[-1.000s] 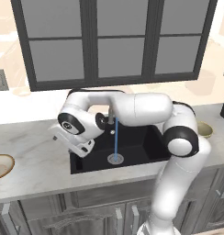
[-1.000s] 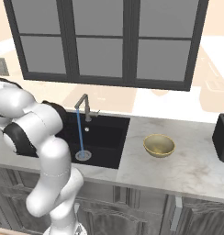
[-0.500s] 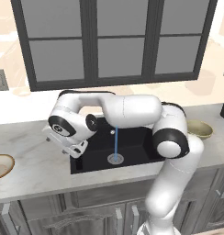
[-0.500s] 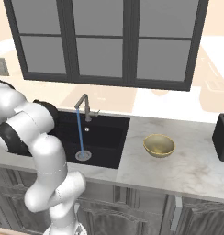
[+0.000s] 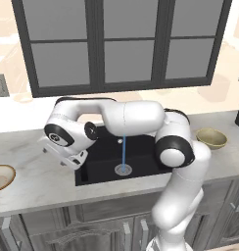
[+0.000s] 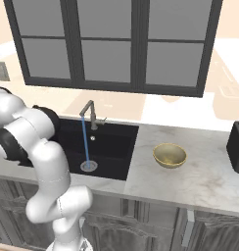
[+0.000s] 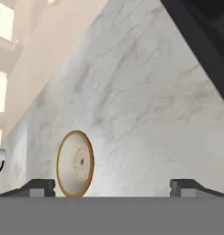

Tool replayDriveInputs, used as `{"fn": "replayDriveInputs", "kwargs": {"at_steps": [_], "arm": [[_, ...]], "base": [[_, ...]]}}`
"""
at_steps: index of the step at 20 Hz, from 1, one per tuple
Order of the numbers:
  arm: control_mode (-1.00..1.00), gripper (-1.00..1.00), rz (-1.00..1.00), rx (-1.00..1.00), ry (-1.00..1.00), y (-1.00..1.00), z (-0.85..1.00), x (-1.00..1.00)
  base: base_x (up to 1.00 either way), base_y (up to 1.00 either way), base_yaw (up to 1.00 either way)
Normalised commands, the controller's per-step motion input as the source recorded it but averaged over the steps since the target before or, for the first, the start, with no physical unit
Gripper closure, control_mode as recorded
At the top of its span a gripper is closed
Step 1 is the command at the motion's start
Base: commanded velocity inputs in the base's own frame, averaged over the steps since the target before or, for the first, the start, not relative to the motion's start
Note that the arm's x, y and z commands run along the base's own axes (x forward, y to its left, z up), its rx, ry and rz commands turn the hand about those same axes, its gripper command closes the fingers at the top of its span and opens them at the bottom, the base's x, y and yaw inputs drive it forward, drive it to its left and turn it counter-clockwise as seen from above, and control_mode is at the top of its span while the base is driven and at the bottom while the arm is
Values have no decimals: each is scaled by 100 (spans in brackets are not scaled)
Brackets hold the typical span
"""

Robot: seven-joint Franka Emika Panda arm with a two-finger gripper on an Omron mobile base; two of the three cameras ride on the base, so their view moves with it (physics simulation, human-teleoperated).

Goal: Rinse each bowl for a few seconds and place them down in the sink or on the counter.

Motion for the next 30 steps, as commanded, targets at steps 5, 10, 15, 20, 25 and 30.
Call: {"fn": "replayDriveInputs", "kwargs": {"at_steps": [5, 10, 15, 20, 25, 30], "arm": [[-100, -100, 3, 0, 0, 15, -6, 0], [-100, -100, 2, 0, 0, 16, -4, 1], [-100, -100, 1, 0, 0, 17, -7, 3], [-100, -100, 1, 0, 0, 16, -7, 3], [-100, -100, 1, 0, 0, 19, -8, 4], [-100, -100, 0, 0, 0, 14, 0, 2]], "base": [[0, 0, 0], [0, 0, 0], [0, 0, 0], [0, 0, 0], [0, 0, 0], [0, 0, 0]]}}
